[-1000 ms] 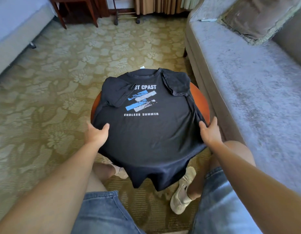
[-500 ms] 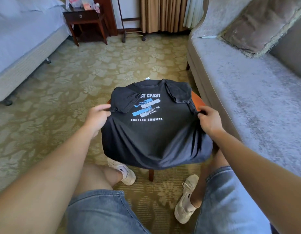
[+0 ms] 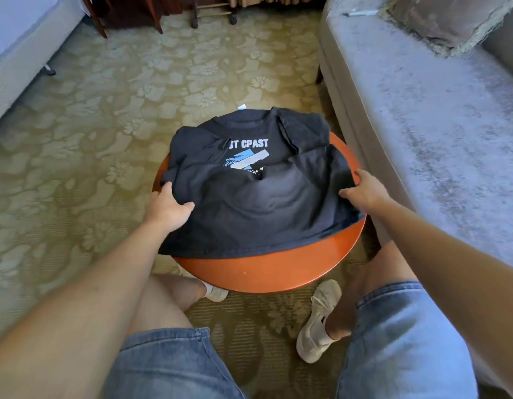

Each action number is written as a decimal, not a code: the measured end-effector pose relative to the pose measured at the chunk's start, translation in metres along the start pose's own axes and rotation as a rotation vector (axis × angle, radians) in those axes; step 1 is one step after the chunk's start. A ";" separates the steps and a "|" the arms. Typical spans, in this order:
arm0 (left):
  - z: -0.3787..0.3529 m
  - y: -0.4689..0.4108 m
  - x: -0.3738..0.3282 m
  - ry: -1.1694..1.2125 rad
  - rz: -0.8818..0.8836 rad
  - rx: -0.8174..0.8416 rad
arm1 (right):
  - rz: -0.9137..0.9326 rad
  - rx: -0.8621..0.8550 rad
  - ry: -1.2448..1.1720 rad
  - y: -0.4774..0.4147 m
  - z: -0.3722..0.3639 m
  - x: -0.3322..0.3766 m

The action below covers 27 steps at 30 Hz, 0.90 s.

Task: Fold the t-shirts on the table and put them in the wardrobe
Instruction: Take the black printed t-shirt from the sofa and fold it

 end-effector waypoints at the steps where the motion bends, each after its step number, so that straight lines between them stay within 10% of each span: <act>1: -0.002 0.002 0.001 0.016 0.009 0.009 | -0.028 0.023 -0.003 -0.002 0.000 -0.001; 19: 0.000 0.050 0.007 -0.013 -0.047 0.108 | -0.129 0.140 -0.600 0.029 -0.007 -0.010; 27: 0.005 0.056 0.003 0.209 -0.148 0.052 | -0.033 -0.074 -0.325 0.033 0.008 -0.013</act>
Point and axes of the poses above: each hand's wrist, its own y-axis away from the middle knuckle, its own z-axis out of the back of the hand, x = y × z, the point moved 5 cm from there along -y, towards the middle knuckle, and after that the axes turned 4 degrees about z, right-handed, at the moved point
